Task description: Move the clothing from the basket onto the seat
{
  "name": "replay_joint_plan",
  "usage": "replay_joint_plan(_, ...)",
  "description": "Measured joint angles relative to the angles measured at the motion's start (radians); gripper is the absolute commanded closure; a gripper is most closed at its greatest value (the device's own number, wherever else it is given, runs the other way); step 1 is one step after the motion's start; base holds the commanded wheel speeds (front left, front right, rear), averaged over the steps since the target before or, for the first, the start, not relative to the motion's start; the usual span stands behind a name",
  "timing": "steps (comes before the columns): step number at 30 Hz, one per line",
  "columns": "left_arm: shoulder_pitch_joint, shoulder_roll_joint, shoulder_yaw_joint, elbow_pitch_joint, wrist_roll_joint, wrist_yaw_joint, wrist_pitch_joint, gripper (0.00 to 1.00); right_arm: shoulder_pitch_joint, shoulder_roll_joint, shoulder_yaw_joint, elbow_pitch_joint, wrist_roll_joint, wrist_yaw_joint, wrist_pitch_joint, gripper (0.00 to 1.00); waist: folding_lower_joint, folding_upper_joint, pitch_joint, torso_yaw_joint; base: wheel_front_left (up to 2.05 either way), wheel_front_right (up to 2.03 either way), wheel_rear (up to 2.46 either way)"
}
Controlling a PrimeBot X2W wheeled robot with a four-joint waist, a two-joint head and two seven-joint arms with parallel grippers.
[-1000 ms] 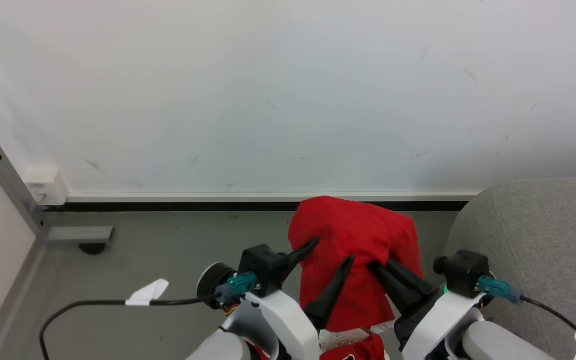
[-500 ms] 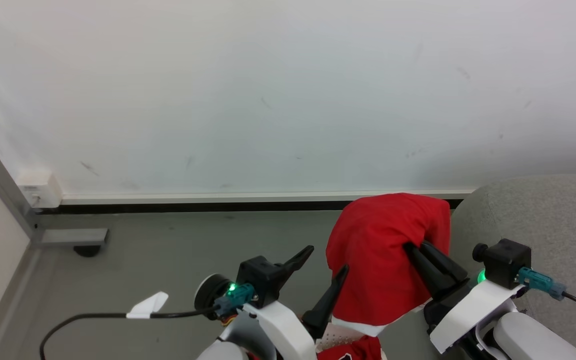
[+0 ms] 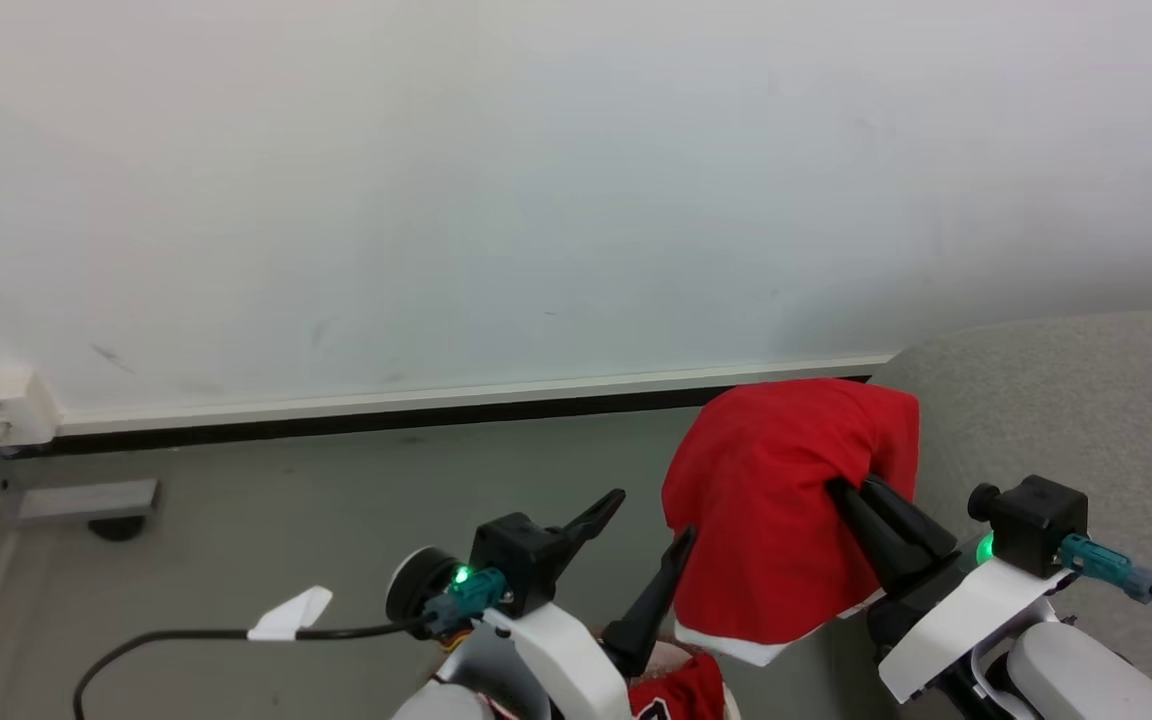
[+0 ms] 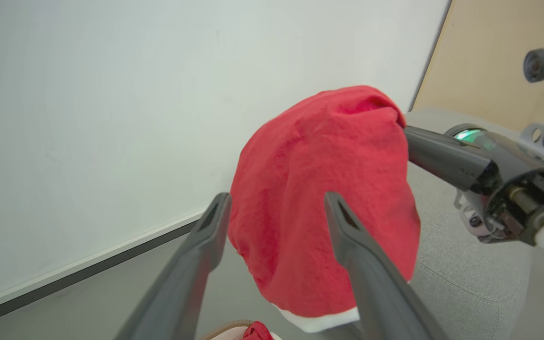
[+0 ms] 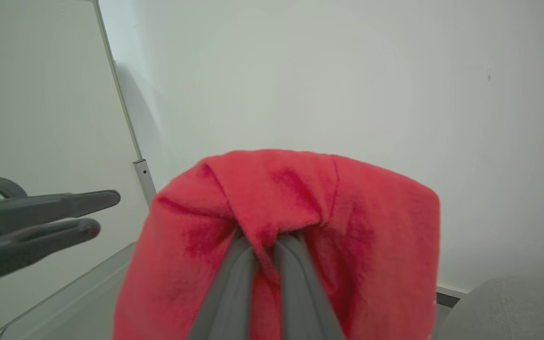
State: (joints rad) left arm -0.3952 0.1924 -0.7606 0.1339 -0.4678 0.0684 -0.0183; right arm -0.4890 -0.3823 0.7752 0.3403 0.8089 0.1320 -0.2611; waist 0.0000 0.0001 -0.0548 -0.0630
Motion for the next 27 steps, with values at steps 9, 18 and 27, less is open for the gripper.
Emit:
replay_joint_plan(9,-0.004,-0.006,-0.013,-0.013,-0.001,-0.009,-0.010,0.00,0.003,-0.047,-0.031,-0.014,-0.016,0.000,0.000,1.00,0.0000,0.0000,0.022,-0.128,0.00,0.00,0.00)
replay_joint_plan(18,-0.019,-0.017,-0.033,-0.019,-0.001,-0.017,-0.014,0.00,0.040,-0.089,-0.082,-0.032,-0.025,0.000,0.000,1.00,0.0000,0.0000,0.052,-0.262,0.00,0.00,0.00)
replay_joint_plan(27,-0.059,-0.014,-0.054,-0.050,0.015,-0.025,0.002,0.00,0.070,-0.053,-0.200,-0.038,-0.035,0.000,0.000,1.00,0.0000,0.0000,0.128,-0.297,0.00,0.00,0.00)
